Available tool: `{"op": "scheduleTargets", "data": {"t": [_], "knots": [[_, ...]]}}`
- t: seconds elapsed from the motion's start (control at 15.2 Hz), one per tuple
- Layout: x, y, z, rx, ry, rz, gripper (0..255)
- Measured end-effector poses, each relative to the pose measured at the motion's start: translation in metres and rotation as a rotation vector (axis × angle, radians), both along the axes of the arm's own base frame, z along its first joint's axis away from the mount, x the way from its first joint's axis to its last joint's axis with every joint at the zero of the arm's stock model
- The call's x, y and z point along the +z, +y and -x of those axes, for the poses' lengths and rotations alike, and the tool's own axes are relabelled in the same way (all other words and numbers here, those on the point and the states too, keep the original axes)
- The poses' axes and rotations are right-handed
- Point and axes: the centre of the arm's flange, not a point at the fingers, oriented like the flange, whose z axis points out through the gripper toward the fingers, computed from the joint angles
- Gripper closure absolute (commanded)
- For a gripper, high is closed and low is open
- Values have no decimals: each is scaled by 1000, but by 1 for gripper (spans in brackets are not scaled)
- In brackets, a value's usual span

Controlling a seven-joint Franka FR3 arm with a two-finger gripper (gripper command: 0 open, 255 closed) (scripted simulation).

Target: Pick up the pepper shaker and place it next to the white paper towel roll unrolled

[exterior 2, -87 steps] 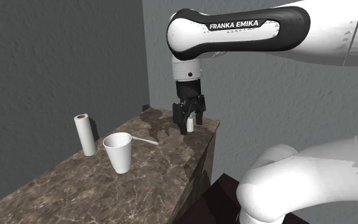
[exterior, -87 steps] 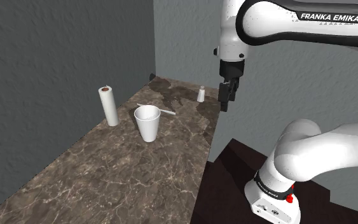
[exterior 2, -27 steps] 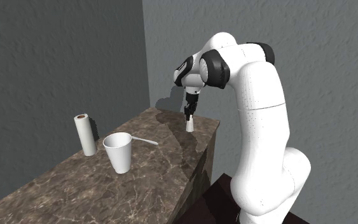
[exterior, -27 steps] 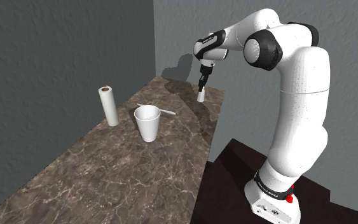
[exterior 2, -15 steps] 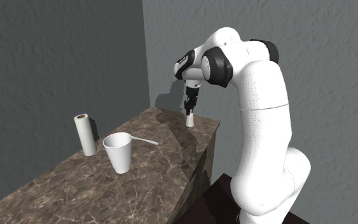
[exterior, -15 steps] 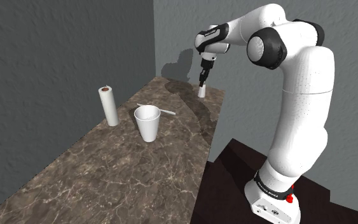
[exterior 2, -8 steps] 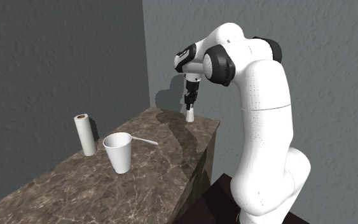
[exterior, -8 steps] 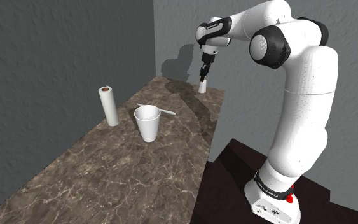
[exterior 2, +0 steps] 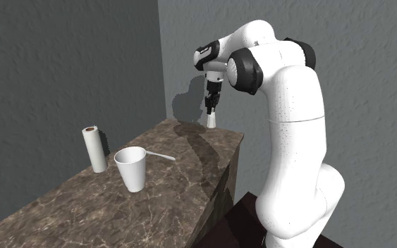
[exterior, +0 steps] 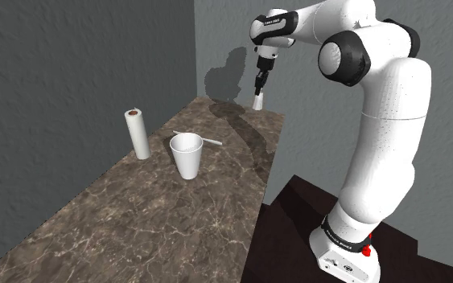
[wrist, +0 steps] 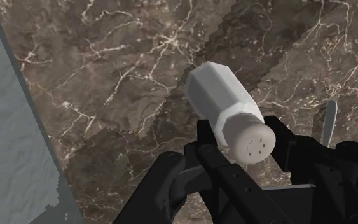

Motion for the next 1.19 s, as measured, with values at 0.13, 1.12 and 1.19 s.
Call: {"op": "scheduleTargets", "data": {"t": [0.13,1.12,1.19], "knots": [[10,0,-1,0,0,0,255],[90,1,-1,0,0,0,255],[94,1,-2,0,0,0,255]]}}
